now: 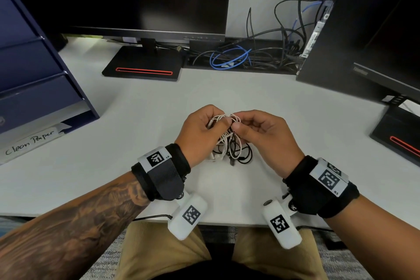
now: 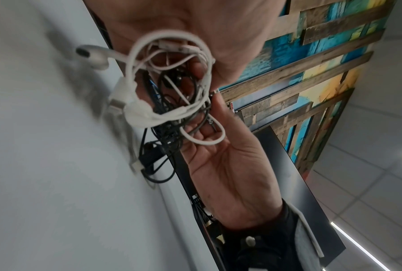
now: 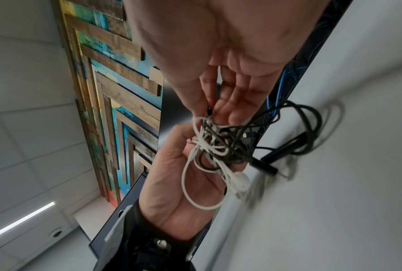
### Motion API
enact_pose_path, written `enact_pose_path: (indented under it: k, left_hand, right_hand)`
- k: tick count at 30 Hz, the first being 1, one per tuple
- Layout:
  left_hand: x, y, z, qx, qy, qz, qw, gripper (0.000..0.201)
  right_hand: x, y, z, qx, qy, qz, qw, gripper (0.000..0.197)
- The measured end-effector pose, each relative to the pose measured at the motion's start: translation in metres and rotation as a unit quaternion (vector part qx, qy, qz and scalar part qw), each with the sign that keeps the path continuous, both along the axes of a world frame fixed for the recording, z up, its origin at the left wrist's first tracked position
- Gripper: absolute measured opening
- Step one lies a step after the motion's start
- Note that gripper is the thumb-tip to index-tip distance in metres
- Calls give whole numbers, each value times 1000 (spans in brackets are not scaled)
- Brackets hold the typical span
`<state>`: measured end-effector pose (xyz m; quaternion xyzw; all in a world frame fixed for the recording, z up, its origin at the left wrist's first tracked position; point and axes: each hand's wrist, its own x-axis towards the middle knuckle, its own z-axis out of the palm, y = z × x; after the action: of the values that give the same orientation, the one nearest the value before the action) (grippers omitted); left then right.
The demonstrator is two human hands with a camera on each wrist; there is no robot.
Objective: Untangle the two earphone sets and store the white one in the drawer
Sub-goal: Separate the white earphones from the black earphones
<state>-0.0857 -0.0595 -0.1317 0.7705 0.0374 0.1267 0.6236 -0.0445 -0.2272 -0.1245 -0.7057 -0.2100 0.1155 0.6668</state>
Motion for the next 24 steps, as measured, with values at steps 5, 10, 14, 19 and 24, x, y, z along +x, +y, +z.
enact_pose_path:
  k: [5, 10, 14, 19, 24]
  left_hand:
    - [2, 1, -1, -6, 6, 5, 1000, 15]
    - [4, 3, -3, -15, 12, 4, 1000, 16]
    - [4, 5, -2, -41, 10, 3, 999, 19]
    - [3, 4, 0, -73, 22, -14, 997, 11]
    - [0, 2, 4, -83, 10, -33, 996, 11]
  right_hand:
    - [1, -1, -1, -9, 19, -5, 1000, 19]
    - [0, 0, 1, 25, 40, 8, 999, 22]
    - [1, 1, 1, 64, 45, 12, 997, 21]
    - [2, 1, 2, 73, 44, 8, 996, 19]
    - [1, 1, 2, 66, 33, -3, 997, 18]
